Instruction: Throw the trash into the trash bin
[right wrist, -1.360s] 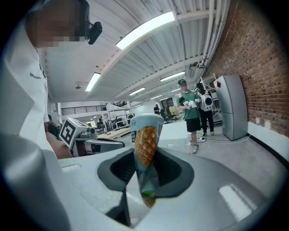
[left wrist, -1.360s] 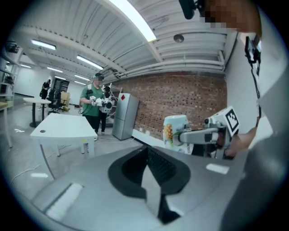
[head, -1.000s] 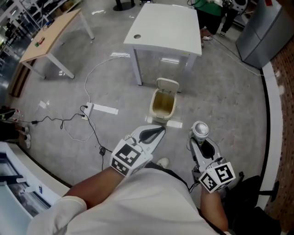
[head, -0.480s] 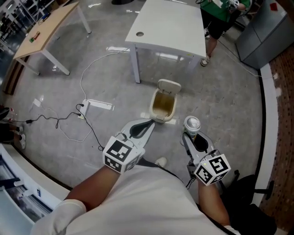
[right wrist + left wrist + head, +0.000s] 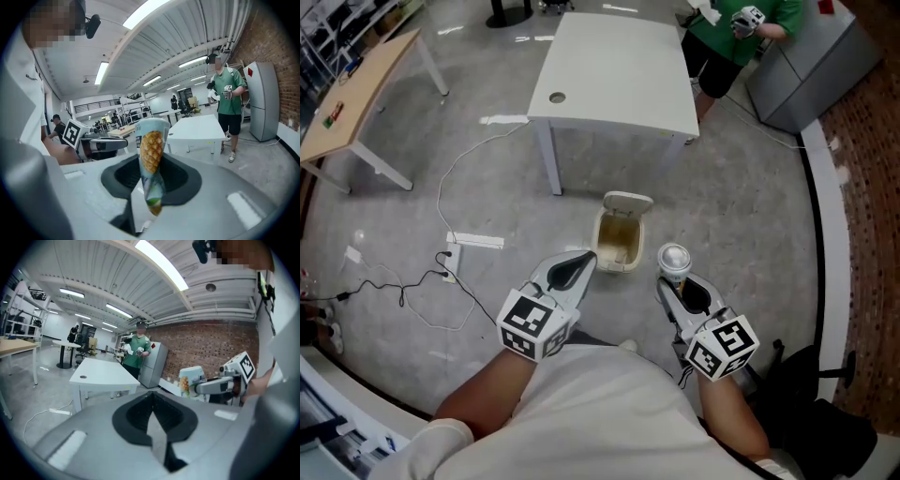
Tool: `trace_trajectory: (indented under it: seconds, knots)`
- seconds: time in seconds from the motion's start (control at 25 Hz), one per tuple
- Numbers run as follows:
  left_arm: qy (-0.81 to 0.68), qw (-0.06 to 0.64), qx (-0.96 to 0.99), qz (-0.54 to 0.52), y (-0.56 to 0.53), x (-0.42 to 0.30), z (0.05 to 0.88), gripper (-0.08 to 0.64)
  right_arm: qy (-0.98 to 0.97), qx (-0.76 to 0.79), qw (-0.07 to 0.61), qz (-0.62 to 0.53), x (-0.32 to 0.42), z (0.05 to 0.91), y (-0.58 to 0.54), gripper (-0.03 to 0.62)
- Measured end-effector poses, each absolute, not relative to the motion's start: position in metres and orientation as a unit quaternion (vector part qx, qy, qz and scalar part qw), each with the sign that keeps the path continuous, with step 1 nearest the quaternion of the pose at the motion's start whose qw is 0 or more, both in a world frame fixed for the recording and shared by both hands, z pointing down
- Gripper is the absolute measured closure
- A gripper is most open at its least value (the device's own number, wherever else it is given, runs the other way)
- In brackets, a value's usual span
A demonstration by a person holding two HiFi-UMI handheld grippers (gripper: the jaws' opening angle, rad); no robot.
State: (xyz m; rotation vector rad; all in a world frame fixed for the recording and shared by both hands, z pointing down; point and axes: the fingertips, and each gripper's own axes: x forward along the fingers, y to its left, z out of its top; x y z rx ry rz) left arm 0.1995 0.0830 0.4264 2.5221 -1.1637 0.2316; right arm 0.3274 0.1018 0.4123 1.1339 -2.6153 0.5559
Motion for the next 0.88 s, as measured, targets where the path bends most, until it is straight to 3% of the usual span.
trace_trajectory:
  seconds: [0.52,0.88]
  knots:
    - [-0.386,0.205,0.894,0.1,0.043,0.174,0.458,0.552,-0.874,0.387,0.146,0.255,0.29,0.457,0.071,0.485]
    - [-0.429,0.246,0.848,0.19,0.024,0.193,0.563,0.552,-0.841,0.352,0.213,0.353,0.314,0.605,0.041,0.485]
